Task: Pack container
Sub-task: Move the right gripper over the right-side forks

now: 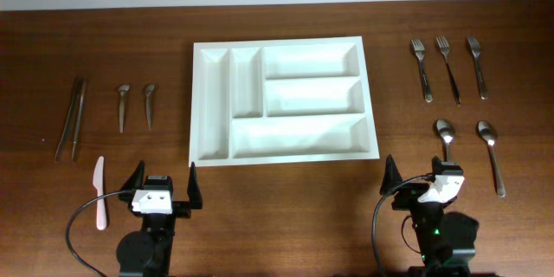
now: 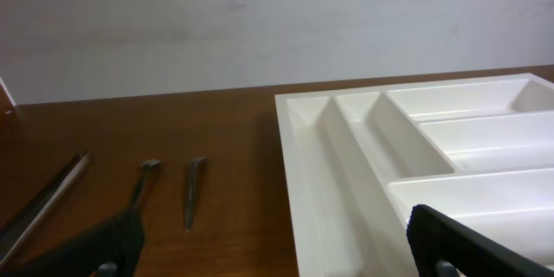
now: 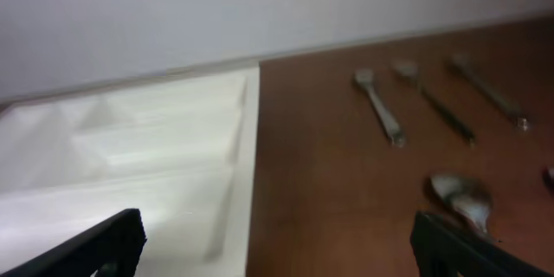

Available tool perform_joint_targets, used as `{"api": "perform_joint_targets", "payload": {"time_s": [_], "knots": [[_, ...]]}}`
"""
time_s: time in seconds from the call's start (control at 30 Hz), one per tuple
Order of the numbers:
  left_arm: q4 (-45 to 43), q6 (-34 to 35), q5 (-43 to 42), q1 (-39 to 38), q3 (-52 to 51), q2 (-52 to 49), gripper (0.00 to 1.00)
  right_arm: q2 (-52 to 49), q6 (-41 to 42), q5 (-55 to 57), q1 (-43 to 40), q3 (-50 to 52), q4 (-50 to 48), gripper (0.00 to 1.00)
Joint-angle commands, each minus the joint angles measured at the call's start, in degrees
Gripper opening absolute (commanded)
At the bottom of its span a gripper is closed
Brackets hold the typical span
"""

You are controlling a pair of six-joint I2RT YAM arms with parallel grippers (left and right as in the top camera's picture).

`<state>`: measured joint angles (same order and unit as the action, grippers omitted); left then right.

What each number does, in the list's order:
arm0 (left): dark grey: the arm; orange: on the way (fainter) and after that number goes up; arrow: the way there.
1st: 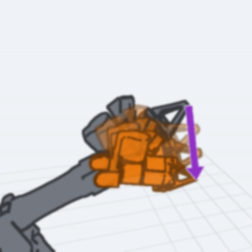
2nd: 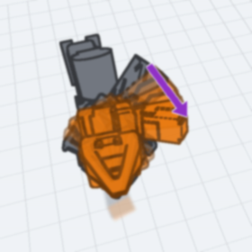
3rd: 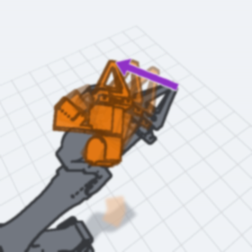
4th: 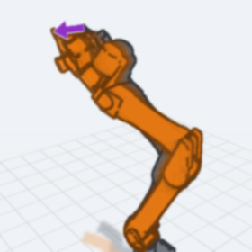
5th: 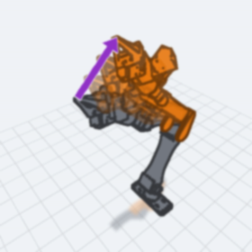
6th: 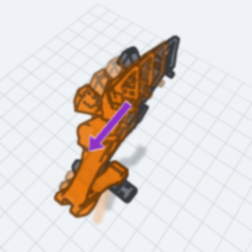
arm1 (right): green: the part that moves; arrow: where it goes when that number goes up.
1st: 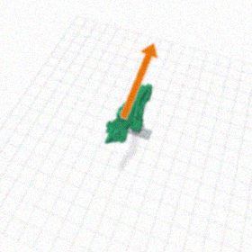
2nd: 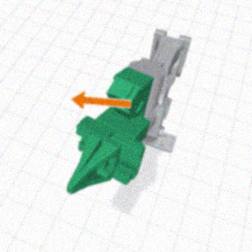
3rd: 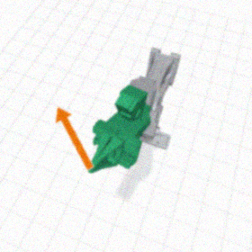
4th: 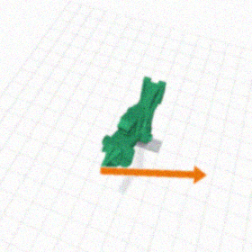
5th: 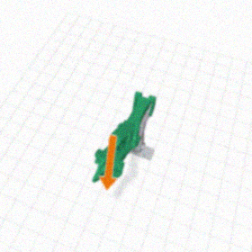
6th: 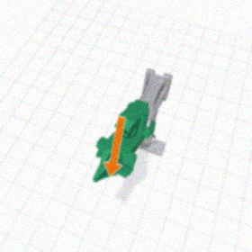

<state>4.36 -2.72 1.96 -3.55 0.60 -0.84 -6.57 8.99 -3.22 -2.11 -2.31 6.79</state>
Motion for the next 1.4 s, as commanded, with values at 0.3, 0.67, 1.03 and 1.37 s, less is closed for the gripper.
{"api": "perform_joint_targets", "payload": {"time_s": [0.3,0.67,1.03,1.37], "knots": [[0.39,0.57,-0.24,0.31,-0.07,0.48,0.99,-37.94,-8.17,11.43,-0.28,-50.80,39.63,0.99],[0.39,0.57,-0.20,0.31,-0.07,0.50,0.99,-81.20,-22.05,14.27,-11.10,-99.49,85.42,0.99],[0.39,0.57,-0.24,0.31,-0.07,0.48,0.99,-98.36,-22.12,5.40,-16.68,-100.72,80.41,0.99],[0.39,0.57,-0.24,0.31,-0.07,0.48,0.99,-109.53,-22.12,6.67,-16.65,-100.72,77.02,0.99]]}}
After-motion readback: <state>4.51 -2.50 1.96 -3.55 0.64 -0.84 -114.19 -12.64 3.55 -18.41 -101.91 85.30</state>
